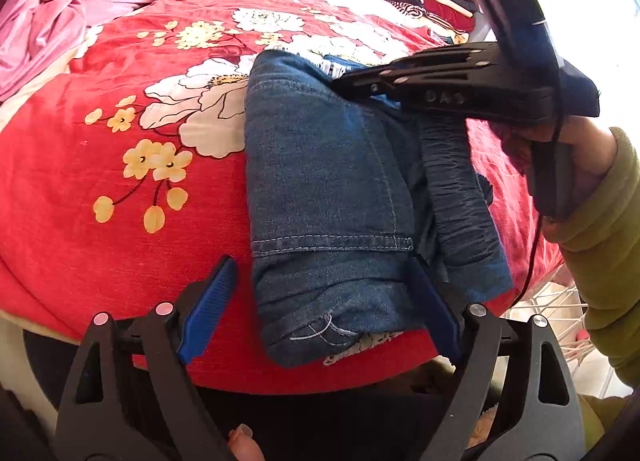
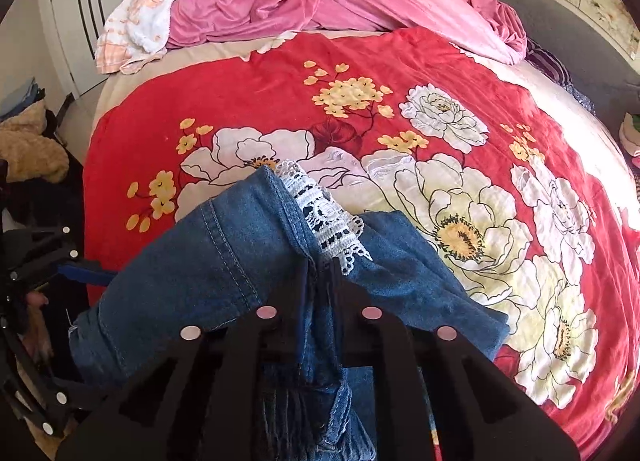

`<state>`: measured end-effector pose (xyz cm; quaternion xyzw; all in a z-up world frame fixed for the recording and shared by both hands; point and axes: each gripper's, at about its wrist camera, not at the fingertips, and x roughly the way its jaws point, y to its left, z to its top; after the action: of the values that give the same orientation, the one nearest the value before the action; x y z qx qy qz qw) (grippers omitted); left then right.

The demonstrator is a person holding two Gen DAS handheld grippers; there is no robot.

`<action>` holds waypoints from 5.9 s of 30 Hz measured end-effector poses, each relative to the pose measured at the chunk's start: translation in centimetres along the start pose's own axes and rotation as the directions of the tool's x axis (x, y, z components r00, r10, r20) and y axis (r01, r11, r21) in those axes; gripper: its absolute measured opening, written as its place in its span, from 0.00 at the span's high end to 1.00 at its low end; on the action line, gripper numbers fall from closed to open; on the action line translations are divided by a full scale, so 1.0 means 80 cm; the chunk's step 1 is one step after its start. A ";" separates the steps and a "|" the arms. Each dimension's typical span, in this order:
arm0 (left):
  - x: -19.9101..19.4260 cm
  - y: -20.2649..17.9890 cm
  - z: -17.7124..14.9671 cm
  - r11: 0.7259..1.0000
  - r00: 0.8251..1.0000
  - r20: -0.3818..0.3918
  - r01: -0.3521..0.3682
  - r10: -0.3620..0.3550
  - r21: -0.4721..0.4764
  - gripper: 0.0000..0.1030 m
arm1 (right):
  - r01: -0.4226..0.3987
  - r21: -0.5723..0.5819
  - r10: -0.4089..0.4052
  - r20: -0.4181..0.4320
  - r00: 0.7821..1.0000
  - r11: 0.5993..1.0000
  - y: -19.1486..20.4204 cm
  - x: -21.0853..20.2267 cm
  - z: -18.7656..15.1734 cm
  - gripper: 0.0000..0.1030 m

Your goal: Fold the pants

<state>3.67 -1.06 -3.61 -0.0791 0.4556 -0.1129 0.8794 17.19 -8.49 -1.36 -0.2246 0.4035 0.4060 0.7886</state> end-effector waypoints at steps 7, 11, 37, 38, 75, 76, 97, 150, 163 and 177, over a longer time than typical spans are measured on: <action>0.000 0.001 0.001 1.000 1.000 -0.001 0.001 -0.001 0.000 0.23 | 0.018 0.079 -0.027 0.114 0.993 0.997 -0.004 -0.051 -0.002 0.38; 0.000 0.000 0.001 1.000 1.000 0.002 -0.002 0.002 0.002 0.23 | 0.046 0.091 -0.059 0.144 0.988 0.995 0.003 -0.067 -0.006 0.24; -0.059 0.003 0.020 0.999 0.992 0.120 -0.035 0.038 -0.025 0.18 | 0.231 0.250 -0.285 0.205 0.936 0.940 0.015 -0.141 -0.067 0.07; -0.060 0.003 0.021 0.999 0.991 0.123 -0.039 0.043 -0.027 0.18 | 0.229 0.253 -0.284 0.207 0.936 0.940 0.015 -0.143 -0.070 0.07; -0.004 0.011 0.068 0.993 0.991 0.063 -0.117 0.116 0.002 0.10 | 0.084 0.453 -0.158 0.128 0.979 0.887 -0.001 -0.110 -0.132 0.07; -0.001 0.012 0.069 0.993 0.991 0.058 -0.117 0.117 0.001 0.10 | 0.081 0.453 -0.154 0.126 0.980 0.888 0.000 -0.108 -0.131 0.07; 0.033 0.031 0.072 0.997 0.997 0.024 -0.078 0.078 -0.005 0.10 | -0.075 0.523 0.011 0.125 0.992 0.849 -0.015 -0.059 -0.140 0.07; 0.067 0.054 0.181 0.999 0.994 0.098 -0.048 0.047 0.005 0.59 | -0.079 0.380 -0.008 0.223 0.975 0.922 -0.082 -0.005 -0.015 0.45; 0.058 0.068 0.155 0.996 0.991 0.098 -0.082 0.086 -0.042 0.22 | -0.002 0.528 -0.082 0.134 0.988 0.849 -0.089 -0.012 -0.057 0.10; 0.001 0.061 0.125 0.993 0.980 0.167 -0.099 0.109 -0.065 0.10 | 0.076 0.516 -0.192 0.176 0.966 0.853 -0.056 -0.071 -0.084 0.06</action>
<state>12.49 3.93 0.85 -0.0891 0.3855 -0.0468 0.9172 15.86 -18.28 -0.42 0.0086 0.3887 0.2523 0.8861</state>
